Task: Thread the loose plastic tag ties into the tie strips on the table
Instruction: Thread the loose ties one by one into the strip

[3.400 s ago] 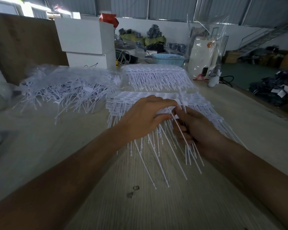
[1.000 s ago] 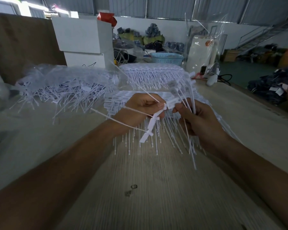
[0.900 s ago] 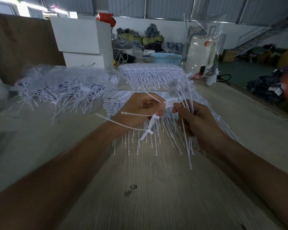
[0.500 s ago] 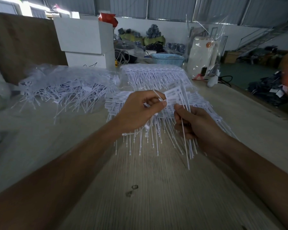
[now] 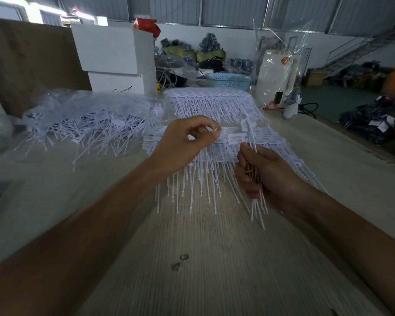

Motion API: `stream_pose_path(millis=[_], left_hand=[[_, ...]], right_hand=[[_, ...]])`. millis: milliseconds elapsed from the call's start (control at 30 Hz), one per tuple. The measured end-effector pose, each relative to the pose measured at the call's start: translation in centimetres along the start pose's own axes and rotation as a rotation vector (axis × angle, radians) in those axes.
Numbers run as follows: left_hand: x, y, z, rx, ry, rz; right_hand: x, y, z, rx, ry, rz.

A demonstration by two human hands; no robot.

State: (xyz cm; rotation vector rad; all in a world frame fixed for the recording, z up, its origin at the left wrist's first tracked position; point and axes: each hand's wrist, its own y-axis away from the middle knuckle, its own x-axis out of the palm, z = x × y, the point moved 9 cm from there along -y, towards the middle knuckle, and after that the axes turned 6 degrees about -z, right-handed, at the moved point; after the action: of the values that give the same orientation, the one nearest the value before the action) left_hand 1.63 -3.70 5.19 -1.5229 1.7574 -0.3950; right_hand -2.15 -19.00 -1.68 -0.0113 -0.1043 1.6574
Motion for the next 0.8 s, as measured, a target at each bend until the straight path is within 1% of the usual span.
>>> stream_pose_path(millis=[100, 200, 300, 400, 533, 600, 700, 800], left_hand=[[-0.1, 0.2, -0.4, 0.033, -0.093, -0.011], [1.0, 0.6, -1.2, 0.071, -0.156, 0.017], [2.0, 0.9, -1.9, 0.115, -0.174, 0.047], [2.5, 1.1, -1.9, 0.096, -0.167, 0.101], [2.5, 1.3, -1.3, 0.062, -0.054, 0.171], [2.4, 1.2, -1.1, 0.075, -0.058, 0.196], [2.4, 1.3, -0.4, 0.106, -0.225, 0.208], [2.5, 1.4, 0.0, 0.137, -0.430, 0.163]], right_hand=[[-0.5, -0.2, -0.4, 0.023, 0.037, -0.040], [-0.5, 0.0, -0.3, 0.035, 0.035, -0.064], [-0.2, 0.2, 0.0, 0.016, 0.068, -0.061], [0.0, 0.2, 0.2, -0.008, 0.076, -0.062], [-1.4, -0.1, 0.0, -0.004, 0.061, -0.183], [-2.3, -0.4, 0.0, 0.001, 0.036, -0.247], [-2.9, -0.5, -0.1, 0.001, 0.025, -0.291], [-2.4, -0.6, -0.2, -0.007, 0.006, -0.247]])
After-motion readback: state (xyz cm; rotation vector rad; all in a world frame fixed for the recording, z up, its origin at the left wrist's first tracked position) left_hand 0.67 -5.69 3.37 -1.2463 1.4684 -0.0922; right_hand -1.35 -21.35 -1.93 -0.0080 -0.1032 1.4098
